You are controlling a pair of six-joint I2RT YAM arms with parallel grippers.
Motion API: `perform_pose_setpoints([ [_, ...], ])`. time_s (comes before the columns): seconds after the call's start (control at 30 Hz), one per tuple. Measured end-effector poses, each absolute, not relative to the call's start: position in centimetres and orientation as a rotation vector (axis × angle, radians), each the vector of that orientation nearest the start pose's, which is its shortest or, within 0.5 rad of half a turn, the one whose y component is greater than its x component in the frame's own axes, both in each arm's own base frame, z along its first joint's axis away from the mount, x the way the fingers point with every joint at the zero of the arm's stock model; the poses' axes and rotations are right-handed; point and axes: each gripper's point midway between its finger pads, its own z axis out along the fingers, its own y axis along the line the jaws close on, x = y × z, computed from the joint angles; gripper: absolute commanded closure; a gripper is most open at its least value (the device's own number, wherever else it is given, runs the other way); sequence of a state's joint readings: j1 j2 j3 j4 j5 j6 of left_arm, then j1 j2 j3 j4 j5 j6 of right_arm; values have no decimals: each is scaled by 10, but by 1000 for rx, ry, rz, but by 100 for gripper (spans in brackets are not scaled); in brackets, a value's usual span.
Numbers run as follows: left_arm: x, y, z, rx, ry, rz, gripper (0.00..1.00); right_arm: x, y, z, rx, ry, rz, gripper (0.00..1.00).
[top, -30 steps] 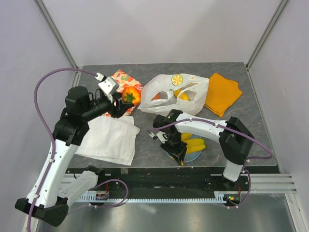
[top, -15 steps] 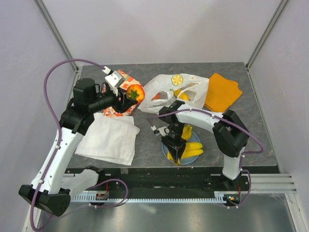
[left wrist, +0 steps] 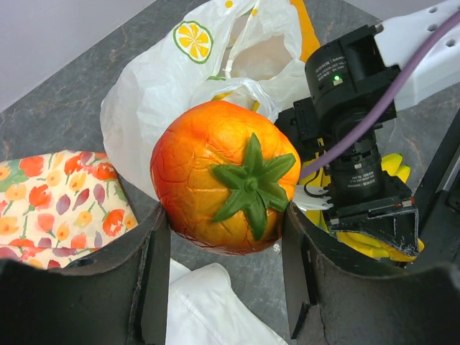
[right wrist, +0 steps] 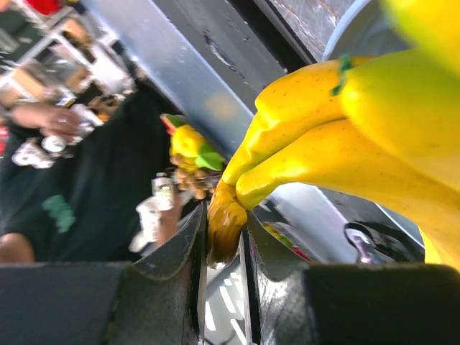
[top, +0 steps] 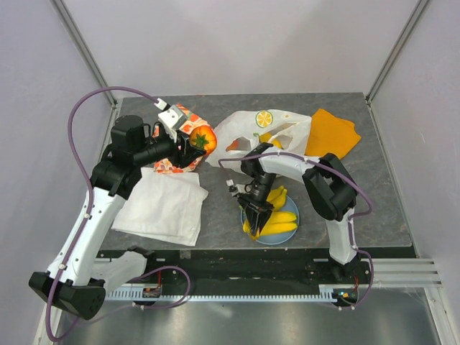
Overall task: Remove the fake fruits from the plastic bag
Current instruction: Adjust the fake fruit on the plate.
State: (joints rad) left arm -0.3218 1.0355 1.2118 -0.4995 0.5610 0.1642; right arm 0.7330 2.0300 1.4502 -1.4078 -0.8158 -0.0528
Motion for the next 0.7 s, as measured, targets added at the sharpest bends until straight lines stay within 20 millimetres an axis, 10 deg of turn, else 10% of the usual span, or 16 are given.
perform_pose_setpoints([
  [0.7,275,-187,341,824,1689,-656,98,133,279,120,490,-2201,-1067,100],
])
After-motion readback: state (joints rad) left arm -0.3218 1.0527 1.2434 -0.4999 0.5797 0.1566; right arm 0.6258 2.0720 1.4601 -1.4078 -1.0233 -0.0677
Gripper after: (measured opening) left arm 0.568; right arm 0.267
